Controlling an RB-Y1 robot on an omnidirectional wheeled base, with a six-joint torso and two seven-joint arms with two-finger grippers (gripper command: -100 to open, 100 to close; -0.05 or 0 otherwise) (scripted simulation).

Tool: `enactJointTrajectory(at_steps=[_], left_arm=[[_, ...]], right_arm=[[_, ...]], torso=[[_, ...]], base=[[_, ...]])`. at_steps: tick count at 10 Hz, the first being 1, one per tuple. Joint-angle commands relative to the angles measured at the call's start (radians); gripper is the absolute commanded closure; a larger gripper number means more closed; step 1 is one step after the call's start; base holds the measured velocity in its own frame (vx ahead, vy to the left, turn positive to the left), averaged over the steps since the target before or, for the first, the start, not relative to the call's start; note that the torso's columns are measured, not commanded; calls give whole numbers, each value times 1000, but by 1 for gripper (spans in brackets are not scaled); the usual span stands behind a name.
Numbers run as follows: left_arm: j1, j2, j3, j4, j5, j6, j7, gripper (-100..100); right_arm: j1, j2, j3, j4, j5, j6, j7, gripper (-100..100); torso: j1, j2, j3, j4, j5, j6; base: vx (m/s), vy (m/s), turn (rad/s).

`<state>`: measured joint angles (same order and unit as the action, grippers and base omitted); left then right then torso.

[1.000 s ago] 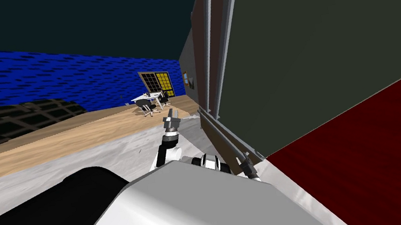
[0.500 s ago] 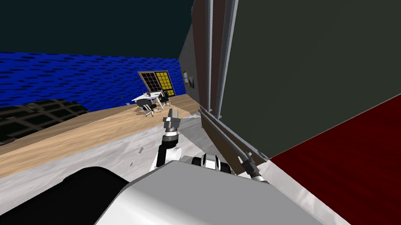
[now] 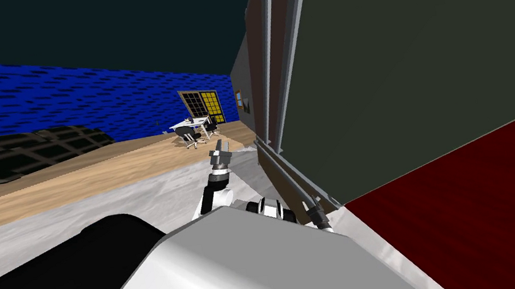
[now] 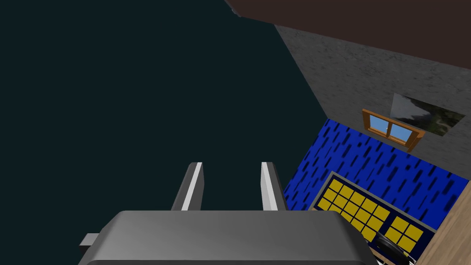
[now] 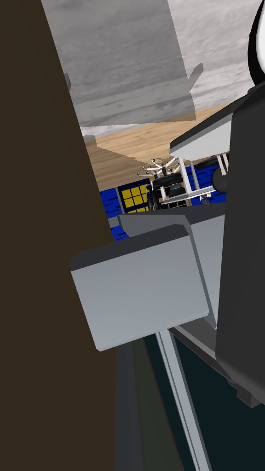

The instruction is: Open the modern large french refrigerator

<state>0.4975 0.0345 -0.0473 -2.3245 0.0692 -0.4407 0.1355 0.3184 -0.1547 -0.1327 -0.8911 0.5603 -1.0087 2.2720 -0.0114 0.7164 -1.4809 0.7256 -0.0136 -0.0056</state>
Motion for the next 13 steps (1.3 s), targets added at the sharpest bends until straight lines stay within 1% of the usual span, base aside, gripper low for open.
enactJointTrajectory(at_steps=[1, 2, 4, 5, 8, 9, 10, 12, 13], left_arm=[[0, 0, 0, 0, 0, 0, 0, 0], [0, 0, 0, 0, 0, 0, 0, 0], [0, 0, 0, 0, 0, 0, 0, 0], [0, 0, 0, 0, 0, 0, 0, 0], [0, 0, 0, 0, 0, 0, 0, 0], [0, 0, 0, 0, 0, 0, 0, 0], [0, 0, 0, 0, 0, 0, 0, 0], [0, 0, 0, 0, 0, 0, 0, 0], [0, 0, 0, 0, 0, 0, 0, 0]], right_arm=[[-2, 4, -1, 16, -3, -18, 7, 100], [-1, -13, -4, -2, -3, -11, -6, 100], [1, -31, -9, -18, -2, 7, -22, 100], [3, -48, -13, -34, -1, 24, -38, 100], [7, -84, -21, -66, 1, 58, -70, 100], [-2, -80, -23, -62, -2, 40, -61, 100], [4, -81, -21, -67, -1, 43, -63, 100], [9, -82, -19, -72, 1, 45, -65, 100], [12, -82, -18, -75, 2, 46, -67, 100]], torso=[[-2, 1, 0, -1, -1, 2], [-1, 5, 0, 2, 2, 2], [11, 14, 4, 6, 7, 4], [13, 15, 4, 7, 7, 3], [6, 14, 3, 7, 7, 3], [3, 13, 2, 6, 6, 4], [0, 12, 0, 8, 8, 5], [9, 17, 5, 8, 8, 5], [9, 17, 5, 8, 8, 4]], base=[[-13, -17, -13], [-64, 93, -29], [-84, 173, -19], [-116, 226, -23], [-119, 192, -12], [-56, 81, -13], [-65, 88, -21], [-89, 143, -23], [-99, 161, -25]])
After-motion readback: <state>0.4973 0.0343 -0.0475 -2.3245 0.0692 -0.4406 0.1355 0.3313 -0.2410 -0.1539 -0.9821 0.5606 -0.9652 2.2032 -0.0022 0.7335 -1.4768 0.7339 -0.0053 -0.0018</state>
